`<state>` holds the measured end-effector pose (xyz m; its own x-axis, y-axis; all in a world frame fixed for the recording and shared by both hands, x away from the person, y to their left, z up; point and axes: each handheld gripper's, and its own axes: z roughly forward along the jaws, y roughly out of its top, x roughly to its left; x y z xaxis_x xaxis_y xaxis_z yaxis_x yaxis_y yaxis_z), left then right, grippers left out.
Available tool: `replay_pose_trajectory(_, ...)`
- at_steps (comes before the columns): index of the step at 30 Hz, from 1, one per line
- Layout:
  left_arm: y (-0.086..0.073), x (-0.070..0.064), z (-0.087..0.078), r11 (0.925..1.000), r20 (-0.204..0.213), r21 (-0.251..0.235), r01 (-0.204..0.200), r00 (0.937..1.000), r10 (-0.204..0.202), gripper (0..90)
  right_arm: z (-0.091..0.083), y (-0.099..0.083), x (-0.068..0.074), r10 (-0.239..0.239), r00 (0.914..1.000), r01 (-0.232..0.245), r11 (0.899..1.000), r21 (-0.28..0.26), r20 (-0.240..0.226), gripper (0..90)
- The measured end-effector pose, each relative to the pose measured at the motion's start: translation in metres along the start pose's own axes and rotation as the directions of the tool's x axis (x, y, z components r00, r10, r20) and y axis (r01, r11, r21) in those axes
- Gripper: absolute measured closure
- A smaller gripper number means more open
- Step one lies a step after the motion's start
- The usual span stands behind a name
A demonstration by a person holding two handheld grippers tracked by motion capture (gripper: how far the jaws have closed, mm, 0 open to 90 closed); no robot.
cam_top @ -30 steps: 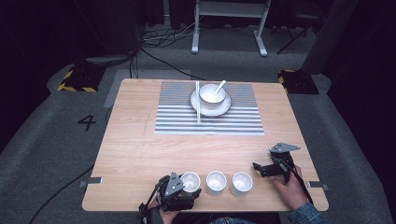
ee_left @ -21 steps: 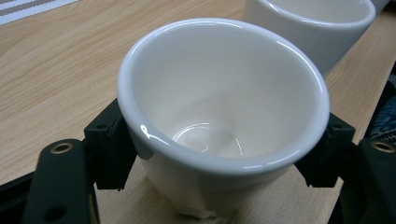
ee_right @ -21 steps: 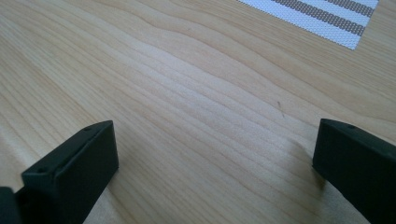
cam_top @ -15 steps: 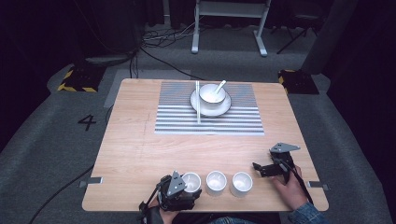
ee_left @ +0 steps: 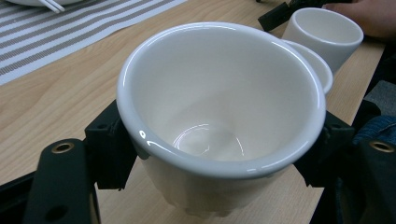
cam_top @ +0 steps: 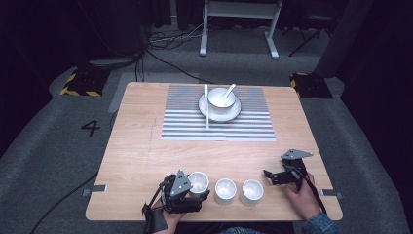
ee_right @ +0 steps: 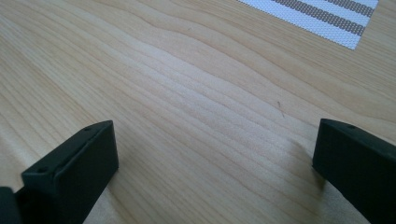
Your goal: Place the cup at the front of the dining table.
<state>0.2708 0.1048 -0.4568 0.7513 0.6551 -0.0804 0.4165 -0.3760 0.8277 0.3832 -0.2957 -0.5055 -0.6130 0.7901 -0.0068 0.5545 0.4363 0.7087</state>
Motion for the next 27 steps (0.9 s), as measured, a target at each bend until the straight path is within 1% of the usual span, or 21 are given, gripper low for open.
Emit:
replay_pose_trajectory(6,0.012,0.006,-0.005,0.9999,-0.001,0.011,-0.002,1.0,0.002,26.6,0.0,0.0,0.0,0.0,1.0,0.0,1.0,0.0,0.0,0.3)
replay_pose_trajectory(9,0.02,0.01,-0.006,0.9997,0.003,0.022,-0.003,1.0,0.003,26.5,0.0,0.0,0.0,0.0,1.0,0.0,1.0,0.0,0.0,0.3)
replay_pose_trajectory(14,0.033,0.016,-0.009,0.9997,-0.005,0.021,-0.015,0.9999,0.015,26.6,0.0,0.0,0.0,0.0,1.0,0.0,1.0,0.0,0.0,0.3)
replay_pose_trajectory(17,0.04,0.02,-0.012,0.9999,-0.012,0.009,-0.013,0.9998,0.013,26.6,0.0,0.0,0.0,0.0,1.0,0.0,1.0,0.0,0.0,0.3)
replay_pose_trajectory(20,0.046,0.025,-0.015,1.0,-0.015,-0.001,-0.004,0.9999,0.004,26.6,0.0,0.0,0.0,0.0,1.0,0.0,1.0,0.0,0.0,0.3)
replay_pose_trajectory(21,0.05,0.029,-0.016,1.0,-0.02,-0.008,0.001,0.9998,-0.001,26.6,0.0,0.0,0.0,0.001,1.0,-0.001,1.0,0.0,0.0,0.3)
replay_pose_trajectory(22,0.05,0.029,-0.016,1.0,-0.02,-0.008,0.001,0.9998,-0.001,26.5,0.0,0.0,0.0,0.001,1.0,-0.001,1.0,0.0,0.0,0.3)
replay_pose_trajectory(23,0.053,0.034,-0.017,0.9999,-0.023,-0.011,0.01,0.9997,-0.011,26.5,0.0,0.0,0.0,0.0,1.0,0.0,1.0,0.0,0.0,0.3)
replay_pose_trajectory(24,0.053,0.034,-0.017,0.9999,-0.023,-0.011,0.01,0.9997,-0.011,26.5,0.0,0.0,0.0,0.0,1.0,0.0,1.0,0.0,0.0,0.3)
replay_pose_trajectory(25,0.057,0.038,-0.017,0.9998,-0.028,-0.014,0.017,0.9995,-0.018,26.5,0.0,0.0,0.0,0.0,1.0,0.0,1.0,0.0,0.0,0.3)
replay_pose_trajectory(27,0.06,0.04,-0.017,0.9997,-0.029,-0.014,0.022,0.9993,-0.022,26.5,0.0,0.0,0.0,0.0,1.0,0.0,1.0,0.0,0.0,0.3)
